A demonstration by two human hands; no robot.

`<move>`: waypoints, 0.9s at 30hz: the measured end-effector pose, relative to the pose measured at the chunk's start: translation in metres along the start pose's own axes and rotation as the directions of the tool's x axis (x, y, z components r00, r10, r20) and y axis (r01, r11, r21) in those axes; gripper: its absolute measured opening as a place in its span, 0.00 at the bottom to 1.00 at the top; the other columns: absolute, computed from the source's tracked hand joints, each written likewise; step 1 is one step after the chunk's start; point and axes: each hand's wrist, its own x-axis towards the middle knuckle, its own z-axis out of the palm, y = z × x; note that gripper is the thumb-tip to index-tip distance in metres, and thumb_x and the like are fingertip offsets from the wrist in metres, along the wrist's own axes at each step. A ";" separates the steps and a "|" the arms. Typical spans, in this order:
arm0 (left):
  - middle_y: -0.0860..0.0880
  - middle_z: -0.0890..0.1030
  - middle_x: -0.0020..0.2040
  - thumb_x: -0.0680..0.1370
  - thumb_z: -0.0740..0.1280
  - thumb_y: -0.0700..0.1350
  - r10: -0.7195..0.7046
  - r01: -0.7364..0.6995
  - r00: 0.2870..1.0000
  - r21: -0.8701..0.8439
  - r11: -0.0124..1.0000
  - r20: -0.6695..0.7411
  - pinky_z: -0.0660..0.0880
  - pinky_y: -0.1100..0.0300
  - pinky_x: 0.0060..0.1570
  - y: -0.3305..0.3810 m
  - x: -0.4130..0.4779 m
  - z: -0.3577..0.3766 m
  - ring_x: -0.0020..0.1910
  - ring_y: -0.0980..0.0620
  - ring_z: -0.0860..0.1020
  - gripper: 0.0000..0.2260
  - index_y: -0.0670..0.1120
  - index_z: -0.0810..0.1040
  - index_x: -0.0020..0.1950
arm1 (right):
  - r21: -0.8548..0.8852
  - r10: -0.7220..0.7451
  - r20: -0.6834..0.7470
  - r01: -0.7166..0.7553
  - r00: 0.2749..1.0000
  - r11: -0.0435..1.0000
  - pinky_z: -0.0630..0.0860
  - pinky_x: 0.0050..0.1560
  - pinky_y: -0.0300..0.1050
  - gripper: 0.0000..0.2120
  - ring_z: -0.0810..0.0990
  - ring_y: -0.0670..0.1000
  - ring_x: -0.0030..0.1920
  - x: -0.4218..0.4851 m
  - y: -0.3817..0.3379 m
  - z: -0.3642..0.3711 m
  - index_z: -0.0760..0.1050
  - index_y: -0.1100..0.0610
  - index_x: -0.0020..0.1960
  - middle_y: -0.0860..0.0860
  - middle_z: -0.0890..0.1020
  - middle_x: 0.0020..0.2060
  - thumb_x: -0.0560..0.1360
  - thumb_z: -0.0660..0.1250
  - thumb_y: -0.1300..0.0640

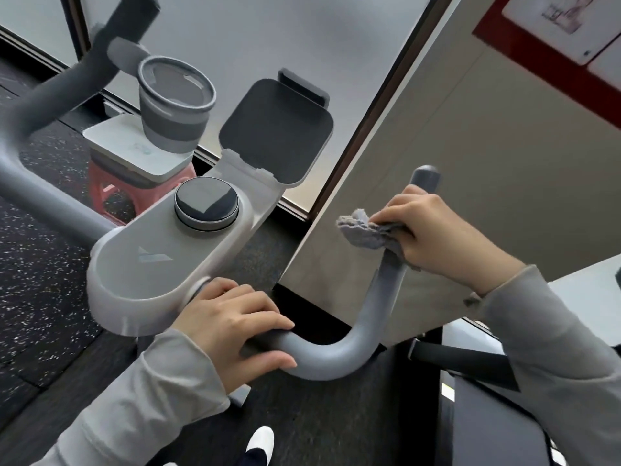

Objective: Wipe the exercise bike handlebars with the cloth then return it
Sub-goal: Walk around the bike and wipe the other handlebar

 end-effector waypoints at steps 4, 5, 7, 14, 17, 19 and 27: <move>0.58 0.83 0.37 0.66 0.62 0.63 0.009 -0.009 1.000 0.006 1.000 -0.010 0.66 0.62 0.47 0.001 0.000 0.001 0.34 0.57 0.81 0.18 0.54 0.85 0.41 | -0.072 -0.042 -0.145 0.031 0.989 0.997 0.75 0.46 0.57 0.14 0.74 0.63 0.47 0.004 0.003 -0.007 0.83 0.64 0.48 0.61 0.83 0.41 0.67 0.67 0.75; 0.58 0.83 0.37 0.66 0.62 0.63 0.009 -0.008 1.000 0.007 1.000 -0.013 0.66 0.62 0.47 0.001 0.000 0.001 0.34 0.57 0.81 0.18 0.54 0.85 0.41 | -0.085 -0.041 -0.176 0.026 0.984 0.996 0.75 0.46 0.56 0.14 0.73 0.63 0.47 0.006 0.006 -0.011 0.83 0.64 0.48 0.61 0.83 0.41 0.67 0.66 0.76; 0.59 0.83 0.37 0.66 0.62 0.64 0.003 -0.003 1.000 0.004 1.000 -0.019 0.66 0.62 0.47 0.002 0.000 0.001 0.34 0.57 0.81 0.18 0.54 0.85 0.41 | -0.102 -0.022 -0.216 0.000 0.976 0.995 0.75 0.47 0.56 0.14 0.73 0.62 0.48 0.009 0.009 -0.017 0.82 0.64 0.50 0.61 0.83 0.42 0.68 0.66 0.75; 0.56 0.84 0.37 0.66 0.62 0.62 -0.016 0.015 1.000 -0.011 1.000 -0.026 0.66 0.60 0.47 0.004 -0.002 0.000 0.35 0.57 0.82 0.18 0.52 0.85 0.41 | -0.425 -0.081 0.143 0.135 0.986 0.895 0.64 0.52 0.44 0.12 0.71 0.55 0.53 0.016 -0.002 -0.009 0.79 0.56 0.52 0.52 0.80 0.49 0.73 0.61 0.64; 0.56 0.84 0.37 0.66 0.62 0.62 -0.024 0.024 0.999 -0.011 1.000 -0.021 0.66 0.60 0.47 0.005 -0.003 -0.002 0.35 0.57 0.82 0.19 0.52 0.85 0.41 | -0.409 -0.103 0.200 0.178 0.974 0.895 0.65 0.49 0.43 0.09 0.69 0.53 0.47 0.018 -0.003 -0.009 0.78 0.57 0.50 0.52 0.81 0.48 0.75 0.61 0.62; 0.56 0.84 0.37 0.66 0.61 0.63 -0.032 0.031 0.999 -0.016 0.999 -0.014 0.66 0.61 0.47 0.006 -0.003 -0.002 0.36 0.57 0.82 0.19 0.52 0.85 0.42 | -0.370 -0.098 0.248 0.188 0.964 0.910 0.71 0.51 0.45 0.09 0.71 0.54 0.49 0.015 -0.008 -0.004 0.79 0.57 0.50 0.53 0.82 0.47 0.76 0.61 0.61; 0.53 0.85 0.40 0.66 0.64 0.65 -0.074 0.075 0.997 -0.039 0.996 0.023 0.65 0.57 0.51 0.003 -0.006 0.001 0.40 0.53 0.83 0.20 0.52 0.85 0.45 | -0.262 -0.096 0.317 0.184 0.944 0.947 0.73 0.53 0.51 0.10 0.78 0.57 0.49 0.008 -0.016 0.014 0.81 0.59 0.47 0.55 0.84 0.42 0.77 0.63 0.56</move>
